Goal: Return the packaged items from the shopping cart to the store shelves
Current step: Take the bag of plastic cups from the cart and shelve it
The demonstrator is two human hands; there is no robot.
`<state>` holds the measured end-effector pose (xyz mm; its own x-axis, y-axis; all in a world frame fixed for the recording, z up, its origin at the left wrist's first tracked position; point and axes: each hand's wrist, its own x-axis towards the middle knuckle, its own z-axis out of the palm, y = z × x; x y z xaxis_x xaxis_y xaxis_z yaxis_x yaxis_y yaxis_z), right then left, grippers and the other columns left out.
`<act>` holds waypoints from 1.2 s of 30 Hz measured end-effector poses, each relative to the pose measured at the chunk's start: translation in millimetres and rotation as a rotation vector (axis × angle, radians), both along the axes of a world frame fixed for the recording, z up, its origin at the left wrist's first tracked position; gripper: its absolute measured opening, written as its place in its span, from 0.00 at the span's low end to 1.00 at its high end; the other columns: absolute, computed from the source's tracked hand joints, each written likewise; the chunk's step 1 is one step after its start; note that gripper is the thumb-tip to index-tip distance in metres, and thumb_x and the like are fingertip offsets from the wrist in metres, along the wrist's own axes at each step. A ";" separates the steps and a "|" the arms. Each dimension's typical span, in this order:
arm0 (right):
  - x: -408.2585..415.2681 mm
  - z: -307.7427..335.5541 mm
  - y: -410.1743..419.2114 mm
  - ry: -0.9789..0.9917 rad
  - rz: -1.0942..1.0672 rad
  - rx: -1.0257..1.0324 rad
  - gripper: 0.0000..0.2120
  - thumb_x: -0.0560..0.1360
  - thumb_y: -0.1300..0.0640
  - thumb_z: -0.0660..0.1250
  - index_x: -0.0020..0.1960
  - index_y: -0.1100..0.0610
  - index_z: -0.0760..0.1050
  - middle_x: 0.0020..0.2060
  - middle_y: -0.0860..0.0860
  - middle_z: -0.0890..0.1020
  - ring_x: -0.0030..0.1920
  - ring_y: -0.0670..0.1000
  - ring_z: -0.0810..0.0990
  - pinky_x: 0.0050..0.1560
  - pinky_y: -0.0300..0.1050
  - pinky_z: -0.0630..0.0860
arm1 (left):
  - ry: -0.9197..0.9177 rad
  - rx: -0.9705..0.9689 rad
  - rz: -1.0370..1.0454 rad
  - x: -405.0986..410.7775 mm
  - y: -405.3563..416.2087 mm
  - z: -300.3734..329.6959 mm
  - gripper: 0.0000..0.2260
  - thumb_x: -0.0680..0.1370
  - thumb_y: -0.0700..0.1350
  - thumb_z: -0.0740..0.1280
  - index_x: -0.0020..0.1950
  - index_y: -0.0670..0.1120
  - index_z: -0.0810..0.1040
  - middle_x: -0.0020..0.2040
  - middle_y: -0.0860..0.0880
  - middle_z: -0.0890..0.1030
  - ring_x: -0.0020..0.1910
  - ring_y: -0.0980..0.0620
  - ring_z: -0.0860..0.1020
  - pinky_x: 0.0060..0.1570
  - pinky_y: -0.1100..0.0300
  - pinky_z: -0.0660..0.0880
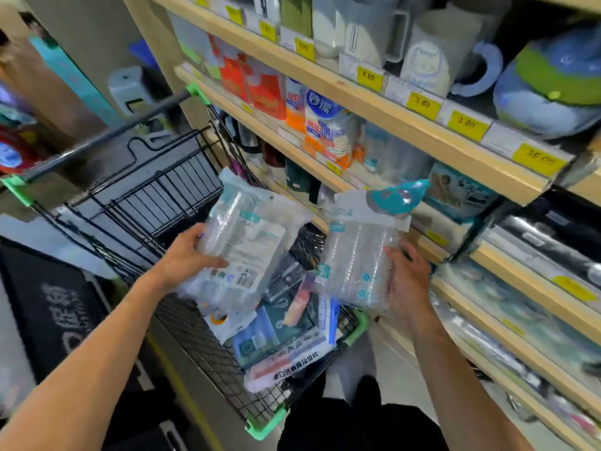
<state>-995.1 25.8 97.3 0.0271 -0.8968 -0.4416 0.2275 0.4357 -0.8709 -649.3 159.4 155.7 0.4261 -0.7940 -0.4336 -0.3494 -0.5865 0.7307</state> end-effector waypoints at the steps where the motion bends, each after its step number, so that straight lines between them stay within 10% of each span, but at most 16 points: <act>1: 3.1 0.6 1.4 0.029 0.011 -0.025 0.10 0.76 0.63 0.70 0.53 0.50 0.79 0.43 0.48 0.86 0.42 0.48 0.85 0.39 0.42 0.80 | 0.024 -0.047 0.062 -0.7 -8.8 -2.0 0.26 0.68 0.36 0.79 0.59 0.54 0.73 0.55 0.53 0.79 0.50 0.56 0.79 0.52 0.60 0.78; 7: 56.5 -7.4 20.1 0.191 0.162 -0.145 0.18 0.73 0.67 0.72 0.59 0.53 0.77 0.51 0.50 0.85 0.48 0.47 0.86 0.45 0.38 0.82 | 0.123 -0.104 0.064 -53.9 -49.4 -17.9 0.27 0.67 0.38 0.79 0.60 0.47 0.70 0.49 0.54 0.81 0.44 0.59 0.81 0.43 0.61 0.80; 12: 78.8 -23.9 33.1 0.237 0.153 -0.108 0.20 0.72 0.67 0.73 0.62 0.57 0.79 0.51 0.50 0.86 0.48 0.50 0.86 0.46 0.43 0.83 | 0.293 -0.055 -0.122 -86.2 -60.2 -38.8 0.27 0.68 0.67 0.71 0.51 0.48 0.70 0.49 0.49 0.80 0.48 0.47 0.79 0.48 0.48 0.78; 16: 69.8 -40.5 39.0 0.138 0.038 0.079 0.19 0.71 0.61 0.76 0.61 0.55 0.80 0.52 0.53 0.86 0.52 0.54 0.85 0.54 0.56 0.82 | 0.360 -0.207 -0.154 -75.9 -65.4 -51.3 0.06 0.79 0.47 0.68 0.55 0.49 0.75 0.57 0.50 0.78 0.48 0.47 0.75 0.47 0.55 0.73; 19: 63.2 -42.0 41.4 0.101 0.042 0.115 0.13 0.76 0.57 0.71 0.61 0.58 0.80 0.53 0.56 0.85 0.53 0.59 0.84 0.55 0.58 0.81 | 0.275 -0.179 -0.083 -65.0 -76.6 -54.7 0.24 0.73 0.42 0.76 0.66 0.50 0.71 0.59 0.49 0.76 0.52 0.52 0.75 0.42 0.66 0.77; 22: 54.8 -34.2 34.8 0.102 0.081 0.157 0.11 0.80 0.58 0.65 0.60 0.61 0.80 0.53 0.58 0.85 0.56 0.65 0.83 0.57 0.62 0.80 | 0.456 0.100 -0.097 -61.1 -87.0 -49.3 0.40 0.64 0.56 0.80 0.71 0.52 0.66 0.60 0.49 0.79 0.56 0.49 0.80 0.52 0.51 0.80; 25: 44.9 -22.2 23.8 0.101 0.123 0.168 0.11 0.78 0.61 0.66 0.58 0.63 0.80 0.54 0.62 0.84 0.56 0.66 0.82 0.59 0.65 0.78 | 0.511 0.125 -0.204 -62.8 -98.1 -43.1 0.21 0.68 0.49 0.79 0.58 0.53 0.75 0.55 0.49 0.83 0.53 0.48 0.83 0.55 0.46 0.80; 36: 27.4 -11.6 18.0 0.160 0.141 0.207 0.14 0.75 0.77 0.63 0.58 0.66 0.76 0.45 0.55 0.81 0.35 0.44 0.82 0.32 0.32 0.78 | 0.595 0.076 -0.319 -79.0 -130.9 -47.9 0.22 0.73 0.39 0.75 0.63 0.50 0.74 0.49 0.46 0.84 0.41 0.52 0.84 0.35 0.57 0.79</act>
